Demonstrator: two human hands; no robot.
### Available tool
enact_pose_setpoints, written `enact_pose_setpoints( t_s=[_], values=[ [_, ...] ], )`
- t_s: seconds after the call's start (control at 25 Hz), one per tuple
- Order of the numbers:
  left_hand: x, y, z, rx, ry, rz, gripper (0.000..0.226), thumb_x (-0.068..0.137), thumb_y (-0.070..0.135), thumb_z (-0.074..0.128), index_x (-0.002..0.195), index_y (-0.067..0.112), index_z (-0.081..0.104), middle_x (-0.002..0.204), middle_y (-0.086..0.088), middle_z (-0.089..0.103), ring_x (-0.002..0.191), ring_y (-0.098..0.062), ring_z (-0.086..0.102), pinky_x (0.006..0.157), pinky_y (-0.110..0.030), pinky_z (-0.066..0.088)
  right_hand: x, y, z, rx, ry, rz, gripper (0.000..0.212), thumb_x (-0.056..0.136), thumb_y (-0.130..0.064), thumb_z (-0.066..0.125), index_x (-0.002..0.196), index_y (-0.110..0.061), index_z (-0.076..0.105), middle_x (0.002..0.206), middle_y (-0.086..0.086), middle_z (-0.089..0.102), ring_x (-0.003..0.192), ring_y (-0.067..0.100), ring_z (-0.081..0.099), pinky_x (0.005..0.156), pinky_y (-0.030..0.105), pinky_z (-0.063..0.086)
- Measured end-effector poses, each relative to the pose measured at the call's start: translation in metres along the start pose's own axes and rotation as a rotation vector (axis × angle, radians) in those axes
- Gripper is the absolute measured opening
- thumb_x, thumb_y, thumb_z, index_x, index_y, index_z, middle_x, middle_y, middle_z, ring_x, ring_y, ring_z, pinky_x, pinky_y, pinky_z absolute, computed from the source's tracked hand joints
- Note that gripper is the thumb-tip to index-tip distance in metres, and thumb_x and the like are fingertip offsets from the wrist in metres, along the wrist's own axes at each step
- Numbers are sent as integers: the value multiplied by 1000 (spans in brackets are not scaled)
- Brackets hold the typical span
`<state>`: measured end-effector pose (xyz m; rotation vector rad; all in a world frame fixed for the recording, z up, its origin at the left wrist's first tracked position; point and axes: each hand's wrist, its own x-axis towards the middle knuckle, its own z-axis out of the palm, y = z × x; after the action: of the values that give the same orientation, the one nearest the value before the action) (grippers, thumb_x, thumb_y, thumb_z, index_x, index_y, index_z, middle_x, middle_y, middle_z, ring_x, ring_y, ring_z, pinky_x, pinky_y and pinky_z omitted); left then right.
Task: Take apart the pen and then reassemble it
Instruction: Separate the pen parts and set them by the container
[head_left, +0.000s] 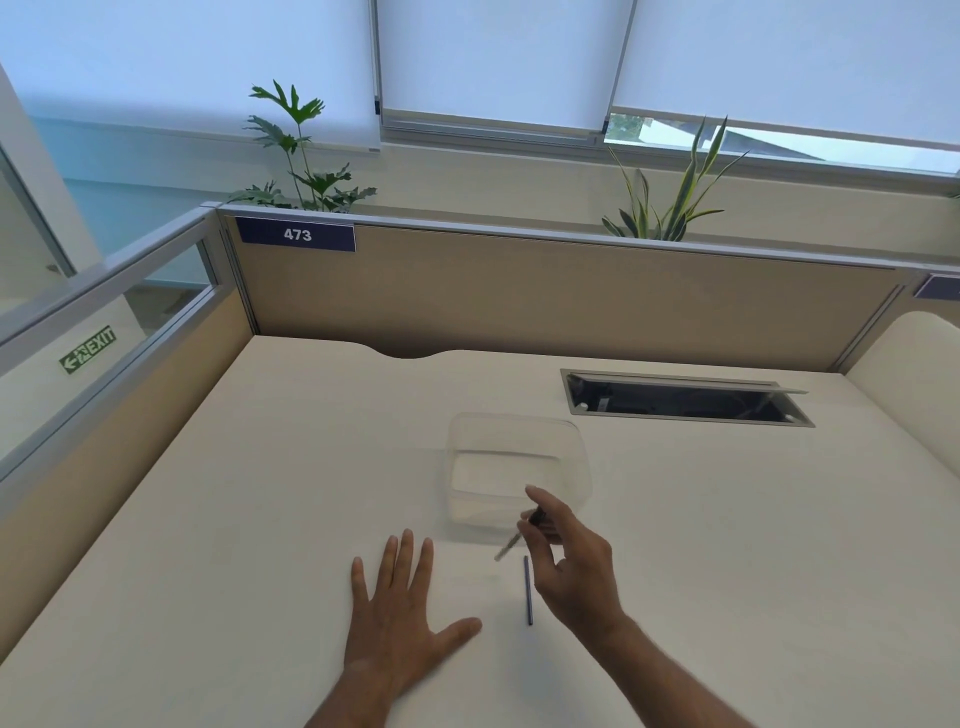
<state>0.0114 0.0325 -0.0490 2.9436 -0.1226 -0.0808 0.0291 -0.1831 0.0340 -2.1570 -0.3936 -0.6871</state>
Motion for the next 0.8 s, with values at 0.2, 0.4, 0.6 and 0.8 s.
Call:
enact_pose_setpoints(
  t_s=[0.2, 0.4, 0.6, 0.8],
  values=[
    [0, -1, 0, -10, 15, 9, 117, 65, 98, 15, 154, 21, 12, 163, -4, 1, 149, -24, -6, 115, -62, -9, -7, 1, 1, -96, -133, 12, 43, 88, -11, 70, 125, -29, 57, 85, -15, 70, 76, 1, 69, 69, 27, 60],
    [2, -1, 2, 14, -6, -6, 118, 63, 99, 10, 154, 24, 3, 163, -2, -8, 149, -22, -14, 114, -61, -15, 3, -3, -5, -42, -30, 0, 46, 87, -10, 70, 128, -25, 56, 85, -10, 71, 77, 0, 69, 72, 14, 58],
    [2, -1, 2, 20, -18, -12, 119, 61, 99, 7, 154, 25, -3, 163, -2, -13, 148, -21, -19, 114, -60, -17, 0, -5, -6, -67, 20, -14, 40, 88, -14, 66, 124, -23, 52, 87, -7, 72, 70, 3, 68, 65, 13, 56],
    [2, 0, 1, 20, -25, -11, 119, 61, 99, 6, 153, 25, -6, 162, -2, -16, 146, -21, -23, 113, -60, -18, -11, -4, -4, -166, -159, 5, 46, 90, -10, 67, 123, -33, 44, 88, -9, 72, 69, 10, 71, 58, 22, 56]
  ],
)
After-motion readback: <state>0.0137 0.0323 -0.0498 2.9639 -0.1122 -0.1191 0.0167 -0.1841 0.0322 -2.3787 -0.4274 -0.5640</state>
